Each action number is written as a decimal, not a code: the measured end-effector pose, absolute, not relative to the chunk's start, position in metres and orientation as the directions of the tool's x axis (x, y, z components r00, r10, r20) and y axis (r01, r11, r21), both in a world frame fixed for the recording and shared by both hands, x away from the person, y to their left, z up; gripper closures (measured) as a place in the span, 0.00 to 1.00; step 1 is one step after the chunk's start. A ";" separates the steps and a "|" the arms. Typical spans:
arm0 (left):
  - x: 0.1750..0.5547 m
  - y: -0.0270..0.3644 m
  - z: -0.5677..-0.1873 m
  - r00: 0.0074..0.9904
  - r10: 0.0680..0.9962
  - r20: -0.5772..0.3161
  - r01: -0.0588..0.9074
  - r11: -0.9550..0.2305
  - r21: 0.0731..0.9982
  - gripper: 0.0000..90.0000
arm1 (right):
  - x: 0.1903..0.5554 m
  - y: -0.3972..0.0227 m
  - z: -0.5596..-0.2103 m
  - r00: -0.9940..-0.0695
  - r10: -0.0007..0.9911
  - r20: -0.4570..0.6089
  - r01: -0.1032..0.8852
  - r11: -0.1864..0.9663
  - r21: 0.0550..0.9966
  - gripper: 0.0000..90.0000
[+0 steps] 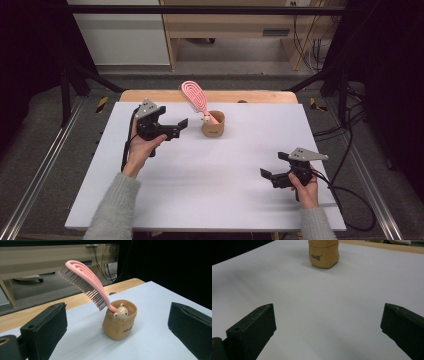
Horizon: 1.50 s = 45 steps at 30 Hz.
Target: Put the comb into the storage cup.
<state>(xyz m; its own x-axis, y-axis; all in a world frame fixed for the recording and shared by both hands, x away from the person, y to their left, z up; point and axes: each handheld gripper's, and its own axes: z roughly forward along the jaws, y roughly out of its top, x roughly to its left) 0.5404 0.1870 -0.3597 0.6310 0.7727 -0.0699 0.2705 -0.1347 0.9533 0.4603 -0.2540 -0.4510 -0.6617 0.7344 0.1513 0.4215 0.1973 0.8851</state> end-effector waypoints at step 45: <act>0.465 0.276 -0.446 0.599 0.798 -0.066 0.378 -0.209 0.902 0.02 | 0.462 -0.253 -0.455 -0.653 0.744 0.142 0.431 0.212 0.877 0.00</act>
<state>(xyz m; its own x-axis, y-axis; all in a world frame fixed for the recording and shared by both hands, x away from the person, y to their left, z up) 0.4646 0.2762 -0.4457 0.5989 0.7981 -0.0665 0.3780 -0.2085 0.9020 0.4616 -0.2530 -0.4549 -0.6532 0.7438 0.1417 0.4315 0.2118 0.8769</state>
